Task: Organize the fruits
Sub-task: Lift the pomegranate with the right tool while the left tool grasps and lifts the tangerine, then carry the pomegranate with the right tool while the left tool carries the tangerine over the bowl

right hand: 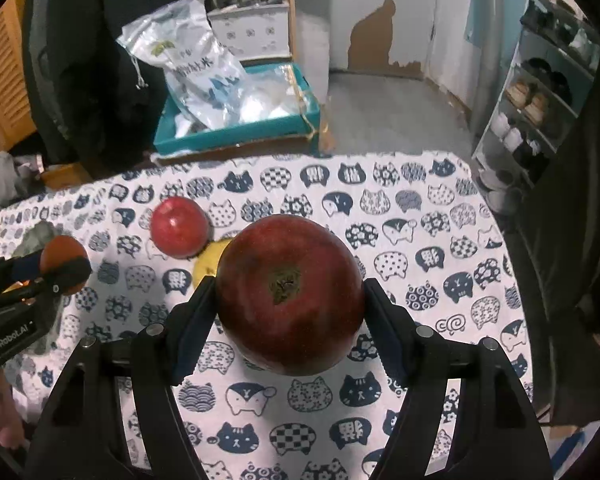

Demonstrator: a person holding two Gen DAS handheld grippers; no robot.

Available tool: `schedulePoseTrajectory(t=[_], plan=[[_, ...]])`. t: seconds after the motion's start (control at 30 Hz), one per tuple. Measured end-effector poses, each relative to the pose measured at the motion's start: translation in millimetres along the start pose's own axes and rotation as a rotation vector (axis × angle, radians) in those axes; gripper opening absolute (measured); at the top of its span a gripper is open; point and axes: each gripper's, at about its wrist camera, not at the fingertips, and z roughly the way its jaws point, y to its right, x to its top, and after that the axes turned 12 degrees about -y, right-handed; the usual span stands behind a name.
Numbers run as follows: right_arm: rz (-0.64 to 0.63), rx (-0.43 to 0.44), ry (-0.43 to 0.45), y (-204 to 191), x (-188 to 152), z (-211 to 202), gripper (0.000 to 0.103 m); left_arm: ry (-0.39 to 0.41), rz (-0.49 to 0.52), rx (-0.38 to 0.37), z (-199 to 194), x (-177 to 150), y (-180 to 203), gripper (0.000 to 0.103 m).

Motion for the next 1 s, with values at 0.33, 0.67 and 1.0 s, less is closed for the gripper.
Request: schedulePoseTrajectory(t=[0.33,0.67,1.0], plan=[[-0.022,0.016,0.067,-13,1,-39,0.072,0.066,-0.017,-0.018,-43,-4,-9,0.046],[-0.062,0.027,0.118,-33,3,-69,0.072,0.124,-0.028,-0.014,-75,-7,-20,0.046],[-0.094,0.062,0.159,-51,4,-90,0.072,0.168,-0.054,0.010,-101,-13,-37,0.046]])
